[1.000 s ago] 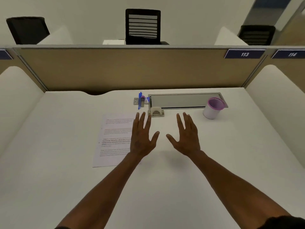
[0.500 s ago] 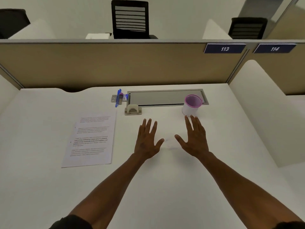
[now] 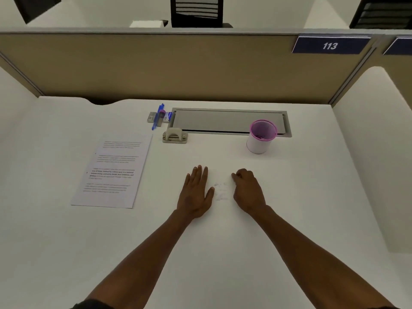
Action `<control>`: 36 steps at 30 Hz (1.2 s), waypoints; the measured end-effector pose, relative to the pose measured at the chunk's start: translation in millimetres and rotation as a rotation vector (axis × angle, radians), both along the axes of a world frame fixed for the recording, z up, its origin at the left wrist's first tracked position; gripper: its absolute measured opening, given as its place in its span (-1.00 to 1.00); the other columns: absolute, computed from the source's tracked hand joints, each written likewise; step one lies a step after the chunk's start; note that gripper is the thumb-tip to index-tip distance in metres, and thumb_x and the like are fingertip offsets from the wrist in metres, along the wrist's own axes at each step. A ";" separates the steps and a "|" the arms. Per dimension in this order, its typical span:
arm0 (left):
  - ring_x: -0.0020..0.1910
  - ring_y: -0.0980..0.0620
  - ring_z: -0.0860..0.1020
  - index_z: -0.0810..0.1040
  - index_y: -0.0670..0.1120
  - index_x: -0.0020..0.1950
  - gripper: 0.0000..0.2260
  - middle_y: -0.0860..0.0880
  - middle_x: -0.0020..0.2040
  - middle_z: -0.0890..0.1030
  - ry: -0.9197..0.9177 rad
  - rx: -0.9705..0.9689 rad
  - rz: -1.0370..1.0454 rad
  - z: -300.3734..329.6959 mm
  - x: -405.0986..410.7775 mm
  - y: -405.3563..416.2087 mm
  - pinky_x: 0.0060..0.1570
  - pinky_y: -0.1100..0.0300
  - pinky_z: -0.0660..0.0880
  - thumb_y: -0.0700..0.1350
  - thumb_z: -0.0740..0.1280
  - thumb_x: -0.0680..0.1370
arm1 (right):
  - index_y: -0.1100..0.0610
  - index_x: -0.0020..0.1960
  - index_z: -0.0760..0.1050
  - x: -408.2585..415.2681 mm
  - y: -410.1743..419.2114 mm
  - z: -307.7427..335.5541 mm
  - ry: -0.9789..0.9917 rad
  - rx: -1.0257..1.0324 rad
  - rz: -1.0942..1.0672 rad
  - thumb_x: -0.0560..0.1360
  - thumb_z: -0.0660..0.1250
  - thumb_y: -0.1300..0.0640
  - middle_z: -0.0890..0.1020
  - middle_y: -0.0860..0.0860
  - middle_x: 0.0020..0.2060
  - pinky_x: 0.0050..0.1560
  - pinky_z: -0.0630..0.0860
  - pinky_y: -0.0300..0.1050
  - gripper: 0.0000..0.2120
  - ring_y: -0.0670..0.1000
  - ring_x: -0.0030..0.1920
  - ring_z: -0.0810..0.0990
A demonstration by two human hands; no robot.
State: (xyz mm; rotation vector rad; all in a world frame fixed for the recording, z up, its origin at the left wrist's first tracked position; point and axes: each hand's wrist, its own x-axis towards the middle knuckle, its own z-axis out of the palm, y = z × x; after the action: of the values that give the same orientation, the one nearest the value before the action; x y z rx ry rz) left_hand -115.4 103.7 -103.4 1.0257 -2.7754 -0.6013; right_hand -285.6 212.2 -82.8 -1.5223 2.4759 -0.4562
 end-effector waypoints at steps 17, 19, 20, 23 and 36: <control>0.59 0.04 0.07 0.01 -0.15 0.60 -0.44 -0.04 0.60 0.10 0.191 0.110 -0.006 6.9 17.1 41.3 0.57 0.14 -0.04 -0.12 0.15 0.65 | 0.27 0.20 0.52 14.3 -13.3 1.8 -0.011 -0.041 0.262 0.44 0.23 0.34 0.53 0.12 0.13 0.05 0.50 0.03 -0.66 0.15 0.13 0.46; 0.59 0.04 0.09 0.03 -0.16 0.60 -0.44 -0.01 0.59 0.09 0.201 0.082 -0.066 4.0 19.7 50.4 0.57 0.12 -0.01 -0.11 0.16 0.64 | 0.25 0.23 0.53 18.9 -0.3 -2.1 -0.040 -0.083 0.323 0.48 0.20 0.30 0.55 0.11 0.12 0.05 0.52 0.01 -0.65 0.14 0.12 0.48; 0.58 0.06 0.11 0.05 -0.16 0.60 -0.44 -0.01 0.58 0.11 0.216 0.088 -0.083 3.0 20.7 54.2 0.57 0.11 0.03 -0.10 0.16 0.64 | 0.24 0.25 0.53 19.3 5.6 -3.2 -0.066 -0.100 0.323 0.49 0.20 0.29 0.56 0.10 0.13 0.07 0.52 0.00 -0.65 0.13 0.13 0.49; 0.54 0.10 0.24 0.14 -0.13 0.59 -0.47 -0.02 0.57 0.25 0.305 0.159 -0.027 3.2 21.7 57.7 0.52 0.12 0.19 -0.10 0.20 0.64 | 0.23 0.24 0.56 12.1 14.5 -2.4 -0.146 -0.182 0.106 0.51 0.23 0.31 0.60 0.12 0.12 0.11 0.53 -0.03 -0.67 0.12 0.12 0.56; 0.54 0.01 0.23 0.21 -0.13 0.56 -0.50 -0.07 0.53 0.32 0.330 0.109 0.050 4.0 9.8 58.5 0.52 0.13 0.18 -0.12 0.22 0.63 | 0.19 0.19 0.56 38.8 12.5 6.8 -0.259 -0.078 0.008 0.51 0.30 0.19 0.56 0.11 0.07 0.08 0.50 -0.07 -0.73 0.10 0.05 0.57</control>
State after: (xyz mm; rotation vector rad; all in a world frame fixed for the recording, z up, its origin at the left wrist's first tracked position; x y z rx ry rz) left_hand -105.7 162.2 -99.4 0.9164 -2.4471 -0.8385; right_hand -246.7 224.7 -76.0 -1.4002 2.2758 -0.7073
